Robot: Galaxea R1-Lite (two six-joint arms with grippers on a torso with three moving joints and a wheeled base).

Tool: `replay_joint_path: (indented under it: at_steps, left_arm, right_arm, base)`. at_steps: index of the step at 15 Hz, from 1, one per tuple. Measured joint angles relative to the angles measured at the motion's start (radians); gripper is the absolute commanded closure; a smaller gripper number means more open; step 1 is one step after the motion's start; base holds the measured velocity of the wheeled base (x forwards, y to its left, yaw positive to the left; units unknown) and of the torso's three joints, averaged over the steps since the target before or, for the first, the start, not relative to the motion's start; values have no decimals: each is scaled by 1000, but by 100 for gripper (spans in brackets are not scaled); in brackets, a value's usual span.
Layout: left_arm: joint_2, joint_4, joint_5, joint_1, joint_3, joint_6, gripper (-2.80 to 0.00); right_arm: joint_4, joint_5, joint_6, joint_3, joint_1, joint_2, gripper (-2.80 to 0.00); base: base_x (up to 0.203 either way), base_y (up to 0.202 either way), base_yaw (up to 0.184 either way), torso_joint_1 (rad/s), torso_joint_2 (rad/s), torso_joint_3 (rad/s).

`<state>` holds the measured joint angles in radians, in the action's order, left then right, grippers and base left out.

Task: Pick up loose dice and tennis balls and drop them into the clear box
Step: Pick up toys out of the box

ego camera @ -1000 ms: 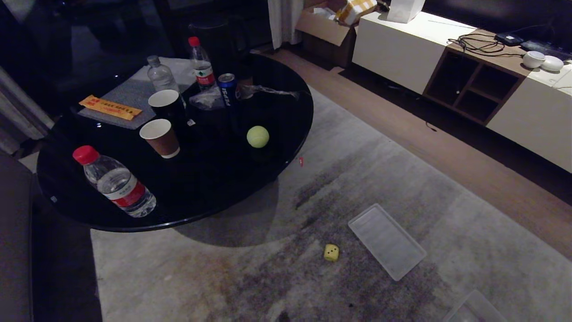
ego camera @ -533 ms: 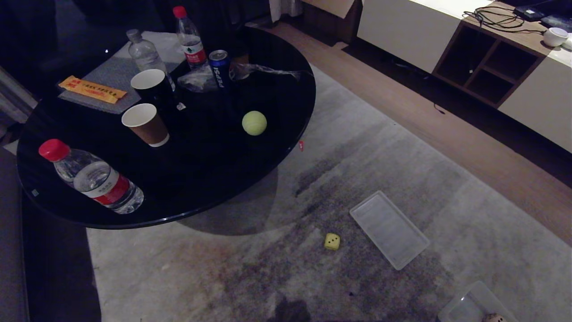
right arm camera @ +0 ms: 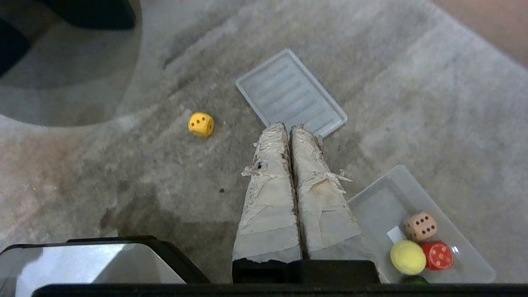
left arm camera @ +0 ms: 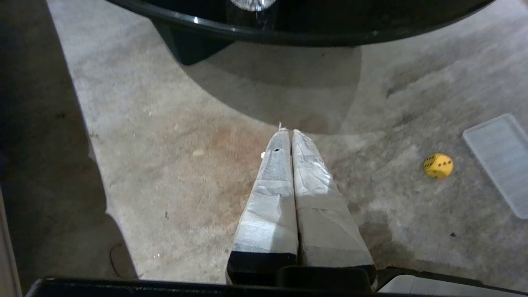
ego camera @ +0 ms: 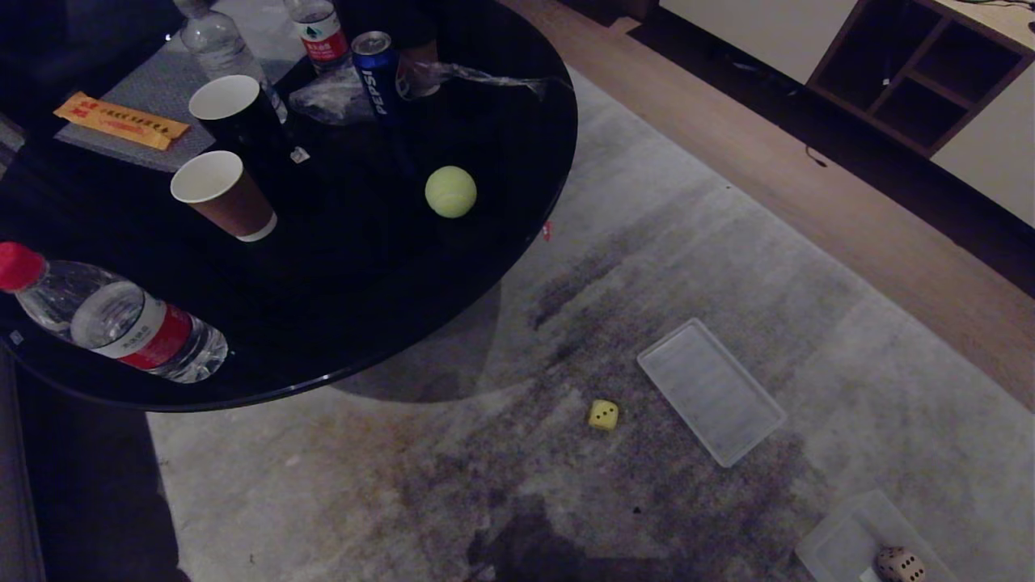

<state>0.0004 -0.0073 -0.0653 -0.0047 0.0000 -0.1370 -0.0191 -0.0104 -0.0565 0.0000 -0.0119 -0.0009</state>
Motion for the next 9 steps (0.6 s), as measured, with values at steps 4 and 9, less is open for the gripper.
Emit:
replay_joint_path:
  at_steps: [4, 9]
  left_arm:
    - [0, 0, 0, 0, 0, 0, 0]
    - [0, 0, 0, 0, 0, 0, 0]
  right_arm:
    - [0, 0, 1, 0, 0, 0, 0]
    - [0, 0, 0, 0, 0, 0, 0]
  base:
    - [0, 0, 0, 3, 4, -198]
    - [0, 0, 0, 4, 3, -198]
